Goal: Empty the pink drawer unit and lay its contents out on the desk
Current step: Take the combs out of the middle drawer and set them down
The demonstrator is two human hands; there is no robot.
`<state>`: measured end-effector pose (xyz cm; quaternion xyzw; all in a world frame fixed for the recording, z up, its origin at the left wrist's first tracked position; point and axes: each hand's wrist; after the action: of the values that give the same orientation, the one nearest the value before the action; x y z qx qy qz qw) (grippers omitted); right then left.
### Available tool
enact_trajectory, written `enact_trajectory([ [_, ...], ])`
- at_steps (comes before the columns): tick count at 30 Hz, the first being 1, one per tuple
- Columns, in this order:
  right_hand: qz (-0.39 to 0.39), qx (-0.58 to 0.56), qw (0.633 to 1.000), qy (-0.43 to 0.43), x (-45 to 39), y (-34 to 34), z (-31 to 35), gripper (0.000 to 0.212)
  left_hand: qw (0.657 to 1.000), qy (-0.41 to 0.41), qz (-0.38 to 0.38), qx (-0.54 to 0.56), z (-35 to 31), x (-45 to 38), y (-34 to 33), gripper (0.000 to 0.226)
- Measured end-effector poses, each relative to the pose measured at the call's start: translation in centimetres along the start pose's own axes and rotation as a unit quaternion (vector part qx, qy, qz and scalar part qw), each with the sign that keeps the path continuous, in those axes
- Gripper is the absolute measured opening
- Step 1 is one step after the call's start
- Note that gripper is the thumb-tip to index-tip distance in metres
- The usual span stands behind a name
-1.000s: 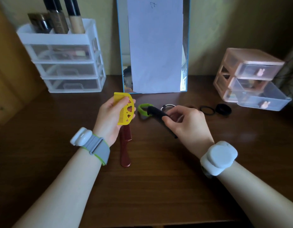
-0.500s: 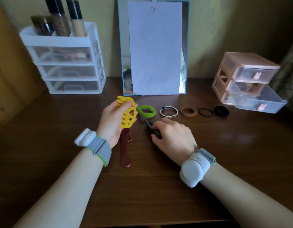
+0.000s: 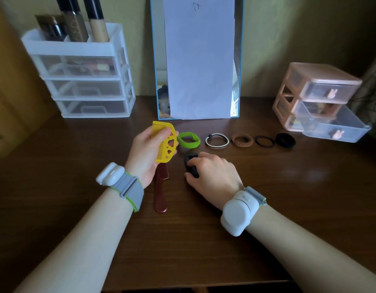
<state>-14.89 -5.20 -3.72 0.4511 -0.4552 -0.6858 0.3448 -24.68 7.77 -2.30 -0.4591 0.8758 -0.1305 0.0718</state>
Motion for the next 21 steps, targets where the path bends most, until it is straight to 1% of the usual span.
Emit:
enact_trajectory([
  [5, -0.001, -0.007, 1.000, 0.001, 0.0, 0.0, 0.2, 0.031, 1.000, 0.000, 0.001, 0.001, 0.0, 0.0, 0.0, 0.011],
  [16, 0.021, -0.046, 0.999, -0.019, -0.1, 0.3, 0.3, 0.033, 1.000, 0.007, 0.007, -0.004, 0.0, 0.2, -0.1, 0.010],
  [19, 0.024, -0.079, 0.996, -0.033, -0.1, 0.6, 0.1, 0.029, 1.000, 0.009, 0.008, -0.004, -0.1, 0.2, -0.2, 0.012],
  [21, -0.012, -0.136, 0.989, -0.060, -0.1, 1.1, -0.3, 0.024, 1.000, 0.011, 0.005, 0.001, -0.1, 0.2, -0.3, 0.013],
])
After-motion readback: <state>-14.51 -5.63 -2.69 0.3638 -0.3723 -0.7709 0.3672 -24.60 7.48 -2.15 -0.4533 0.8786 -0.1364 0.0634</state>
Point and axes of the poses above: each hand's wrist, its own x-axis away from the middle knuckle, its own y-axis out of the back of the hand, z = x × y
